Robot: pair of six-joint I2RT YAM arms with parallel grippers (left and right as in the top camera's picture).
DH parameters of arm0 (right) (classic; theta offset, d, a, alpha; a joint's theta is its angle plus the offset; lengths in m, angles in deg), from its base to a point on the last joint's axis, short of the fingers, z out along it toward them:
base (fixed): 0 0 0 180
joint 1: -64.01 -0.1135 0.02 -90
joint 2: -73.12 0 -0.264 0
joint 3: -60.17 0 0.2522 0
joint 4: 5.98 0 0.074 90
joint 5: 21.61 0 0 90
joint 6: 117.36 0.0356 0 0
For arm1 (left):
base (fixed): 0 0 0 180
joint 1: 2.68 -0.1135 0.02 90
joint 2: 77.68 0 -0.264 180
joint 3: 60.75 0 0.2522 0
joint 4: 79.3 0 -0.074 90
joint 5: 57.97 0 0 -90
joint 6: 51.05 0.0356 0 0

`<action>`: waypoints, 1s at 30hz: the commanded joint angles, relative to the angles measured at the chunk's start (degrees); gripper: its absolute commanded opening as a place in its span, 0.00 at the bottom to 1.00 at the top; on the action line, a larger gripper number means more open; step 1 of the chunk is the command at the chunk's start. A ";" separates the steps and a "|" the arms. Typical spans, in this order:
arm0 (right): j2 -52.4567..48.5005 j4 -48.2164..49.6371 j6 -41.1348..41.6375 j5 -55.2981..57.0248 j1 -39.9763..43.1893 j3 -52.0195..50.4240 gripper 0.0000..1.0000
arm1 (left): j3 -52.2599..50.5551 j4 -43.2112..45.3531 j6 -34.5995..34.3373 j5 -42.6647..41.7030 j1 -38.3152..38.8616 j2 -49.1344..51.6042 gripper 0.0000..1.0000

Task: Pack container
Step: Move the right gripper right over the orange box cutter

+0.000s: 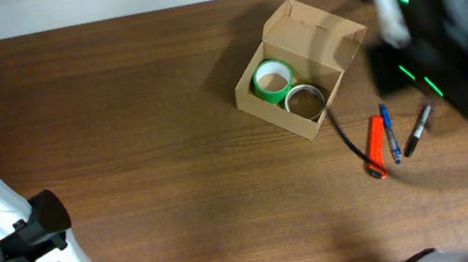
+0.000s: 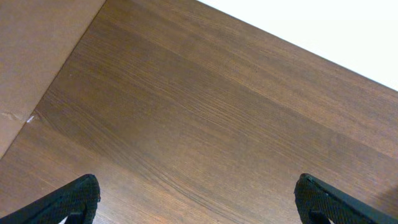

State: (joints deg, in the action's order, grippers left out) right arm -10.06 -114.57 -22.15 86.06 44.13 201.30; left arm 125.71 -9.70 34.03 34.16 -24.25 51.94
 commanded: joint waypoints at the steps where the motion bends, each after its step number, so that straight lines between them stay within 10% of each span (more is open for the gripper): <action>1: 11.56 -1.97 6.51 6.88 1.40 -8.76 0.09 | -0.15 -0.02 0.52 -0.42 -0.24 -1.70 1.00; 16: 6.97 17.18 12.17 -10.78 16.81 -51.23 0.34 | -0.15 -0.02 0.52 -0.42 -0.24 -1.70 1.00; 30: -14.99 30.23 3.96 -26.32 32.39 -55.98 0.40 | -0.15 -0.02 0.50 -0.44 -0.24 -1.70 1.00</action>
State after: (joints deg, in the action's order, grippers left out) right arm -22.95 -85.43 -15.55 65.39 74.14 145.72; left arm 125.71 -9.70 34.03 34.09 -24.25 51.94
